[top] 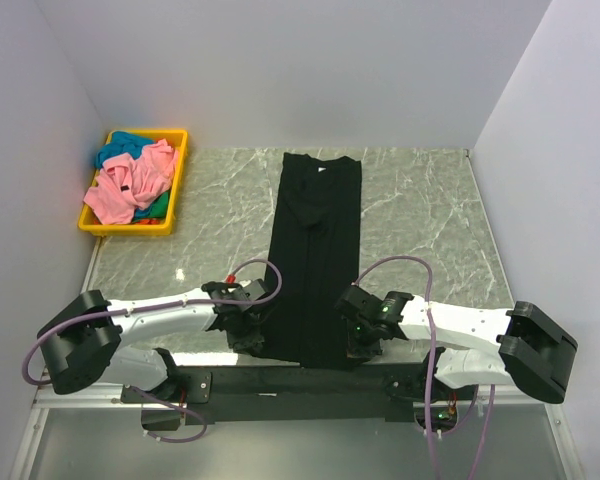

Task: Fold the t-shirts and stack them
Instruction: Fold the tshirt

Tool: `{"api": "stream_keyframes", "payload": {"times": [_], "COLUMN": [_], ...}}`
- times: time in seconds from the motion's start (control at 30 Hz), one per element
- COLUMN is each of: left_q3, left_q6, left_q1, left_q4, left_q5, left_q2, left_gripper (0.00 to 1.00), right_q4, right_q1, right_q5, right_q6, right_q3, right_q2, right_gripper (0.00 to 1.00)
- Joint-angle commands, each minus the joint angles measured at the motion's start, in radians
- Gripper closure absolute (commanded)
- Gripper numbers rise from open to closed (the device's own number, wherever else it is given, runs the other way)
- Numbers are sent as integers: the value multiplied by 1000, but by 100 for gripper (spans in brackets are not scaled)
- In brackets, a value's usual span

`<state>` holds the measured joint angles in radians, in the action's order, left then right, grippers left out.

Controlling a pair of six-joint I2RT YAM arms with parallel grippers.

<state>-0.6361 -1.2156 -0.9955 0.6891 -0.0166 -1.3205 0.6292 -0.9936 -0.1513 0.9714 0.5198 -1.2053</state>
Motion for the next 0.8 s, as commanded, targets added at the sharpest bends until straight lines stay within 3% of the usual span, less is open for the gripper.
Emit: {"api": "stream_keyframes", "payload": {"times": [0.0, 0.13, 0.23, 0.27, 0.43, 0.67, 0.77], "left_q3": [55, 65, 65, 43, -6, -276, -367], "left_q6": [5, -19, -48, -79, -56, 145, 222], "left_q1": [-9, -25, -63, -125, -131, 121, 208], "left_q4": [-36, -34, -7, 41, 64, 93, 55], "left_q5": [21, 29, 37, 41, 31, -68, -88], "left_q2": [-31, -5, 13, 45, 73, 4, -60], "left_gripper": [77, 99, 99, 99, 99, 99, 99], "right_q4": [24, 56, 102, 188, 285, 267, 215], "right_q1": [-10, -11, -22, -28, 22, 289, 342], "right_q5": [78, 78, 55, 36, 105, 206, 226], "right_q6": [-13, -28, -43, -69, -137, -327, -387], "right_q3": [-12, 8, 26, 57, 141, 322, 407], "right_q2": [-11, -8, 29, 67, 116, 34, -36], "right_gripper": [100, 100, 100, 100, 100, 100, 100]}}
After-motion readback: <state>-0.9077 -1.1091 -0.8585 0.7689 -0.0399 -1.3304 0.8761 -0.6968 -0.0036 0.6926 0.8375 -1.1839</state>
